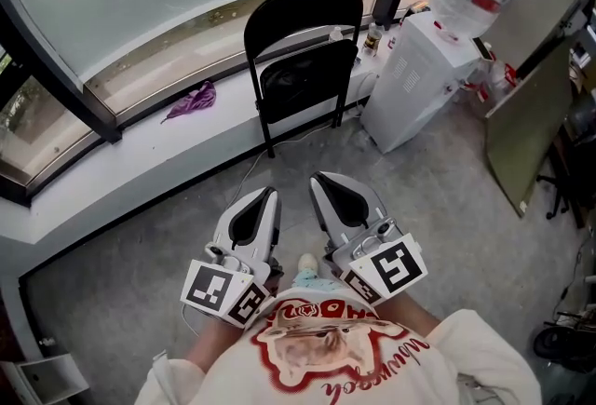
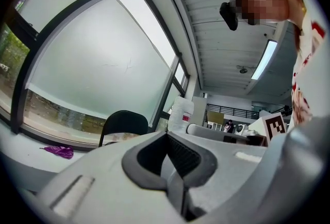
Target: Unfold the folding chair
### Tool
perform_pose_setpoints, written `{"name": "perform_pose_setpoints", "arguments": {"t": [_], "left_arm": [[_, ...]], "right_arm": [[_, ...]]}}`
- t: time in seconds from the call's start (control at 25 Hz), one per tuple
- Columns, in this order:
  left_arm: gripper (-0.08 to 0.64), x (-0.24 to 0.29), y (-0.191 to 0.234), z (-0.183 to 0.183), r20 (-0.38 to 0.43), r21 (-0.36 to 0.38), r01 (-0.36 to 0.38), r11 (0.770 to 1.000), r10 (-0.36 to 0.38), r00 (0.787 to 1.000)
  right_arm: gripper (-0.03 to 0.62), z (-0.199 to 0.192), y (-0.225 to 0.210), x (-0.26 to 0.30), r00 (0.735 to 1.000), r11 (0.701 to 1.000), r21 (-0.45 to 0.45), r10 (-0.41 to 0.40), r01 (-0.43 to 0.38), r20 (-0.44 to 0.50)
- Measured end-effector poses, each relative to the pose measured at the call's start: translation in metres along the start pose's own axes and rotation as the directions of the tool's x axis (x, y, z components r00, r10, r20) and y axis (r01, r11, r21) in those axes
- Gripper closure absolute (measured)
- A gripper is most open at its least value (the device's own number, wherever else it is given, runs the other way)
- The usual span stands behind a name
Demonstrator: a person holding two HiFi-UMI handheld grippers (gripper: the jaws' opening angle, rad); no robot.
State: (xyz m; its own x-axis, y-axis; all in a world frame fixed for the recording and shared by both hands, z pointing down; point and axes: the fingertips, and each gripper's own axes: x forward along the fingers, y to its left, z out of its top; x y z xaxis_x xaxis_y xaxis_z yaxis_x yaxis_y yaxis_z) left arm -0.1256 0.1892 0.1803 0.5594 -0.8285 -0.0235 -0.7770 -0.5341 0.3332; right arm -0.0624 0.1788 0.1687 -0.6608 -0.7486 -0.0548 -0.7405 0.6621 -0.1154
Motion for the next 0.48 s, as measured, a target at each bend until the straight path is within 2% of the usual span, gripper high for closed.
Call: {"name": "perform_pose_setpoints", "arguments": {"t": [0.48], "left_arm": [[0.56, 0.054, 0.003, -0.011, -0.011, -0.007, -0.036, 0.999, 0.036, 0.999]], "right_arm": [[0.571, -0.007, -0.054, 0.013, 0.999, 0.999, 0.03, 0.036, -0.036, -0.018]]}}
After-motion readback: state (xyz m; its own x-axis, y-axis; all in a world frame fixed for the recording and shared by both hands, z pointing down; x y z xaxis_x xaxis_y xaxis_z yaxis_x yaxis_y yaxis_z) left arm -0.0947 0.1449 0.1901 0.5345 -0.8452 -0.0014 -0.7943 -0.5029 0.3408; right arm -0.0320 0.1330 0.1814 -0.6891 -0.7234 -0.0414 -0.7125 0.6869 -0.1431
